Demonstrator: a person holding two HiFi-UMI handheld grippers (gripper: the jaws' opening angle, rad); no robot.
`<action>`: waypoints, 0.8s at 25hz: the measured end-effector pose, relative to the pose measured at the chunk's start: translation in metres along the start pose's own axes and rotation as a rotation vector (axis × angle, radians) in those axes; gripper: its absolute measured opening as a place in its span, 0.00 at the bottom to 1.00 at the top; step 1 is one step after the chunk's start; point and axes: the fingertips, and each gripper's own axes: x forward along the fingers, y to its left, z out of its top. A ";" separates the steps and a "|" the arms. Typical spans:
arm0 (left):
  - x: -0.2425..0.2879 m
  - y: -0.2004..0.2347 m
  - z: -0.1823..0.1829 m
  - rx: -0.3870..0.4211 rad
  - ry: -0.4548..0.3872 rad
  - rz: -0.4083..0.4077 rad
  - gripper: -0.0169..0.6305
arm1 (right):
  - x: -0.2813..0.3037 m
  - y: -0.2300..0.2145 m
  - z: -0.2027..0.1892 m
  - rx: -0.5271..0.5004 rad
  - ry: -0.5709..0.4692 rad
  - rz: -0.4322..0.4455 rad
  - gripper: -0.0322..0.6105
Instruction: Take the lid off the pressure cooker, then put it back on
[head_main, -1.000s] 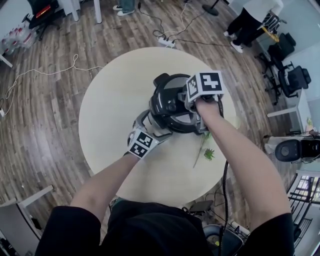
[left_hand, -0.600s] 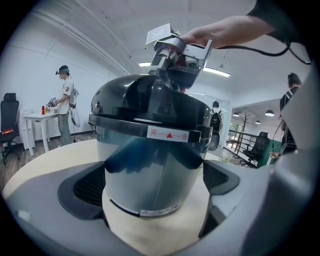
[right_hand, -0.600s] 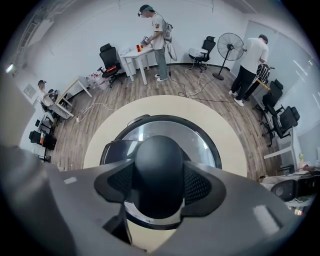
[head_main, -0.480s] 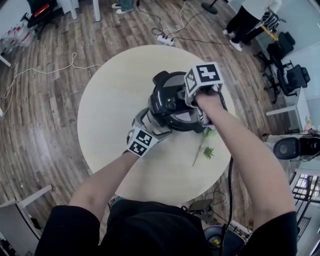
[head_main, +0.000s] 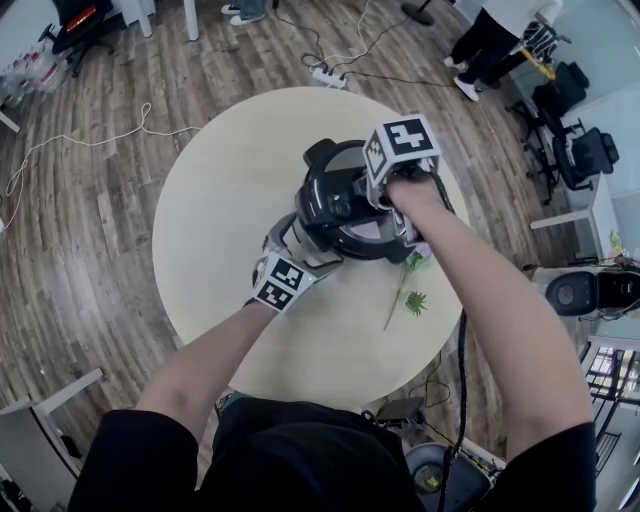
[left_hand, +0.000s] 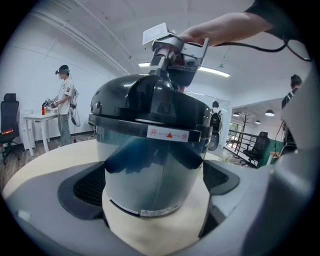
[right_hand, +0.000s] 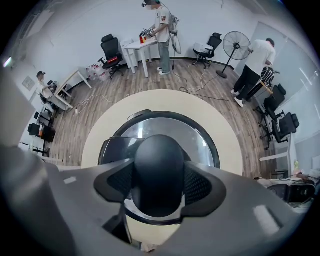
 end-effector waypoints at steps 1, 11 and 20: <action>0.000 -0.001 0.000 -0.001 0.002 -0.002 0.93 | 0.000 0.000 -0.001 -0.002 0.003 0.000 0.50; 0.000 0.002 0.002 0.013 0.010 -0.010 0.93 | -0.001 0.006 0.000 -0.177 0.040 0.017 0.50; 0.000 0.002 0.001 0.016 0.009 -0.012 0.93 | -0.003 0.015 -0.004 -0.564 0.034 0.049 0.51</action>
